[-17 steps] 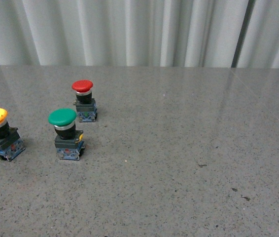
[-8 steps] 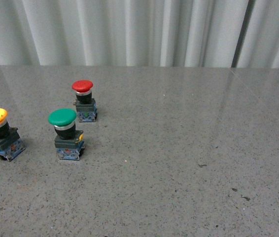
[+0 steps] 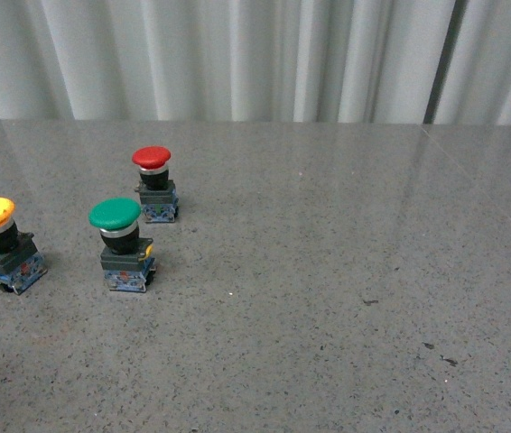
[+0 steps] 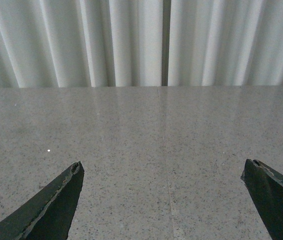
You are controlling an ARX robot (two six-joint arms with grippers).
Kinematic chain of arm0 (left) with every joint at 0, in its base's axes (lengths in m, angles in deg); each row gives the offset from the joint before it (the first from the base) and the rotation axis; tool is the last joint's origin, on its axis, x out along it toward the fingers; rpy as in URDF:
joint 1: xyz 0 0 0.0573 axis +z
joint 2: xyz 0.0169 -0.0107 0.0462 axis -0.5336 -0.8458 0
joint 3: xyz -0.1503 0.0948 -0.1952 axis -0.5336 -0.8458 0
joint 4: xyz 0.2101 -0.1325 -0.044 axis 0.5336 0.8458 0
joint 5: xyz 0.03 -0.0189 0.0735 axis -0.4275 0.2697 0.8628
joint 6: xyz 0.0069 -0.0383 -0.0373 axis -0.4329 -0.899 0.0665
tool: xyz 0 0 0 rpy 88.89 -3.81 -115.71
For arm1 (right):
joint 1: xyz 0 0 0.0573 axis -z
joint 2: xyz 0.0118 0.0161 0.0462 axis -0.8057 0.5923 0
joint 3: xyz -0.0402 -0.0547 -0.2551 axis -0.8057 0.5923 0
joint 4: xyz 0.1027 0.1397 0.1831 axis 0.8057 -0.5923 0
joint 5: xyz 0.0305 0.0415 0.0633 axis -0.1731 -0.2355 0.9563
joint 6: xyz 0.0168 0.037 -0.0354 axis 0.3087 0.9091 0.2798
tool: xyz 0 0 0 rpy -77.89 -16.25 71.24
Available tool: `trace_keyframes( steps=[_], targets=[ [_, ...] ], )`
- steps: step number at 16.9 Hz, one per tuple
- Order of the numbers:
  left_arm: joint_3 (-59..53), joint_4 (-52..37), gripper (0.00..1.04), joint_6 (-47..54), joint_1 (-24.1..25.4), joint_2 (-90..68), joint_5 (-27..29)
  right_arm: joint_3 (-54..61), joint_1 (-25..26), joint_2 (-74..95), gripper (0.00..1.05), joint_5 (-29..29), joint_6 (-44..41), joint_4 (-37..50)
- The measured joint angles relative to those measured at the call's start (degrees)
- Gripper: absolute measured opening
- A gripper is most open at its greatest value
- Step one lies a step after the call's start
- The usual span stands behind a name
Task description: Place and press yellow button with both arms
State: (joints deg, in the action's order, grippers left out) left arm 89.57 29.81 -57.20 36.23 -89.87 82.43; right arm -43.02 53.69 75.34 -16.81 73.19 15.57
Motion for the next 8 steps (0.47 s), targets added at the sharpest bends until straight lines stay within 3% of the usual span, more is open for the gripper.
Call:
trace_keyframes(
  steps=[2,4,8],
  targets=[
    [7.45,-4.83,0.98,1.09,-2.29,-17.57,-1.22,0.0,0.0,0.0,0.98,0.0,0.0,-0.04],
    [11.8,-3.72,0.98,2.27,-3.91,-29.62,-2.75,0.0,0.0,0.0,0.98,-0.02,0.0,-0.04],
    [16.85,-5.2,0.98,2.34,-4.33,-41.79,-3.93,0.0,0.0,0.0,0.98,0.0,0.0,-0.04]
  ],
)
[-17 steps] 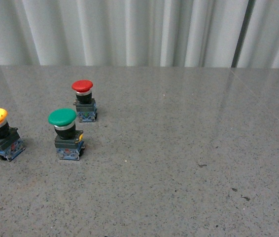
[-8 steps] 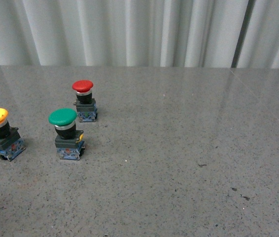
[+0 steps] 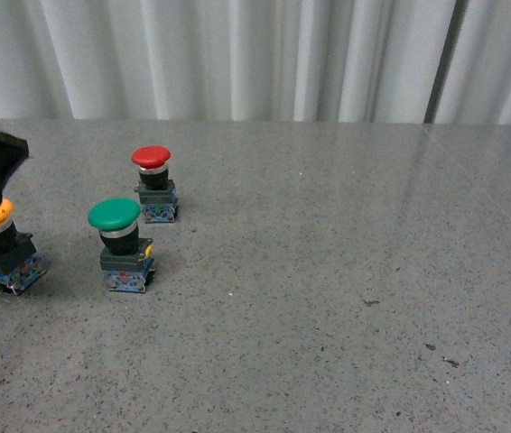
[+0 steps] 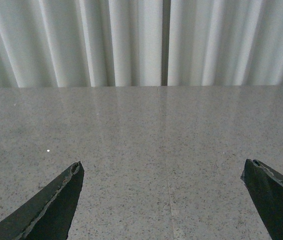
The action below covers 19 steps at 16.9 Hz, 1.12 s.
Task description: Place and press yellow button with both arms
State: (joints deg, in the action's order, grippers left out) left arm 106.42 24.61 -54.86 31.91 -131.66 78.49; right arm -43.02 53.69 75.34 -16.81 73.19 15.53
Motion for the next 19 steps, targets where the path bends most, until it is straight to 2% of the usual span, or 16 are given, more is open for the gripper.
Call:
trace_keyframes(
  steps=[4,7,8,12,13,16,18,19],
  targets=[
    [-1.77,-2.62,0.98,0.72,-0.04,-5.49,-2.36,0.0,0.0,0.0,0.98,-0.02,0.0,0.02],
    [-3.8,-5.35,0.98,4.13,-0.66,-6.38,-1.6,0.0,0.0,0.0,0.98,0.0,0.0,0.0],
    [-4.02,-6.1,0.95,4.98,-0.63,-6.38,-1.31,0.0,0.0,0.0,0.98,0.0,0.0,0.0],
    [-4.15,-5.88,0.56,6.08,-0.24,-6.38,-1.66,0.0,0.0,0.0,0.98,-0.02,0.0,0.0],
    [-4.15,-3.96,0.37,6.19,0.0,-5.31,-1.49,0.0,0.0,0.0,0.98,-0.02,0.0,0.0],
    [-3.74,0.96,0.34,5.99,-2.08,3.48,0.72,0.0,0.0,0.0,0.98,-0.02,0.0,0.02],
    [-0.15,3.19,0.34,4.85,-8.07,11.76,3.41,0.0,0.0,0.0,0.98,0.0,0.0,0.0],
    [4.02,2.8,0.34,3.34,-13.42,13.31,6.03,0.0,0.0,0.0,0.98,-0.02,0.0,0.0]
  ],
)
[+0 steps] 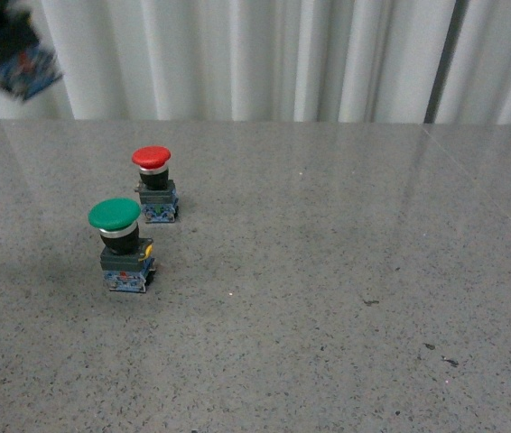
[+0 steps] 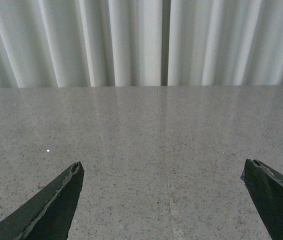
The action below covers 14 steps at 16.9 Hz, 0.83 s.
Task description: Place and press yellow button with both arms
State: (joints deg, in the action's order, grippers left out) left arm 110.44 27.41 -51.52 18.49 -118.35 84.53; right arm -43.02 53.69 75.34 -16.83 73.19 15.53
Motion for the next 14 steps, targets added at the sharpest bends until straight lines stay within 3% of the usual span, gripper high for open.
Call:
trace_keyframes(
  steps=[4,7,14],
  targets=[
    [7.91,0.59,0.33,-7.43,-12.98,-11.56,8.39,0.0,0.0,0.0,0.98,0.02,0.0,0.02],
    [9.88,-0.5,0.33,-13.11,-18.21,-18.91,13.33,0.0,0.0,0.0,0.98,0.02,0.0,0.0],
    [13.09,-2.43,0.33,-24.35,-20.83,-33.51,16.76,0.0,0.0,0.0,0.98,0.02,0.0,0.02]
  ],
)
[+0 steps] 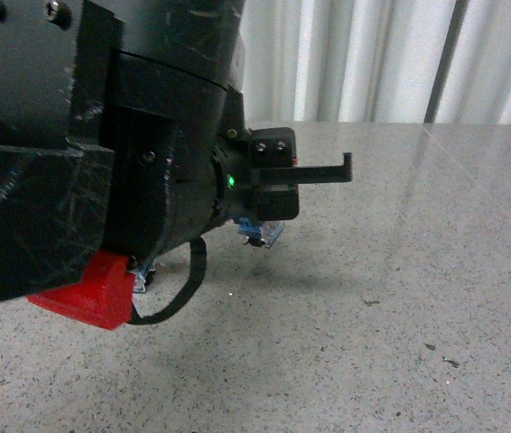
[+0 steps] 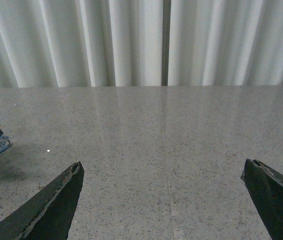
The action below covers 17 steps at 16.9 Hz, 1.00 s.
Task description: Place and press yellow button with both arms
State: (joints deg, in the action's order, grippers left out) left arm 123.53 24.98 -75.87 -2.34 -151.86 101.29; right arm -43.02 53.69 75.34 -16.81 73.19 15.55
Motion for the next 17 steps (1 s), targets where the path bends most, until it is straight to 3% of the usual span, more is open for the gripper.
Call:
trace_keyframes(
  steps=[3,13,16,17],
  targets=[
    [0.02,0.28,0.33,-1.92,-2.6,-0.9,1.55,0.0,0.0,0.0,0.98,0.0,0.0,0.0],
    [0.02,3.34,0.33,-5.01,-3.41,-1.57,3.5,0.0,0.0,0.0,0.98,-0.02,0.0,0.0],
    [0.02,3.85,0.57,-5.4,-3.41,-1.57,3.06,0.0,0.0,0.0,0.98,0.0,0.0,0.0],
    [0.11,3.87,0.88,-5.42,-3.41,-1.57,2.58,0.0,0.0,0.0,0.98,-0.02,0.0,0.0]
  ],
)
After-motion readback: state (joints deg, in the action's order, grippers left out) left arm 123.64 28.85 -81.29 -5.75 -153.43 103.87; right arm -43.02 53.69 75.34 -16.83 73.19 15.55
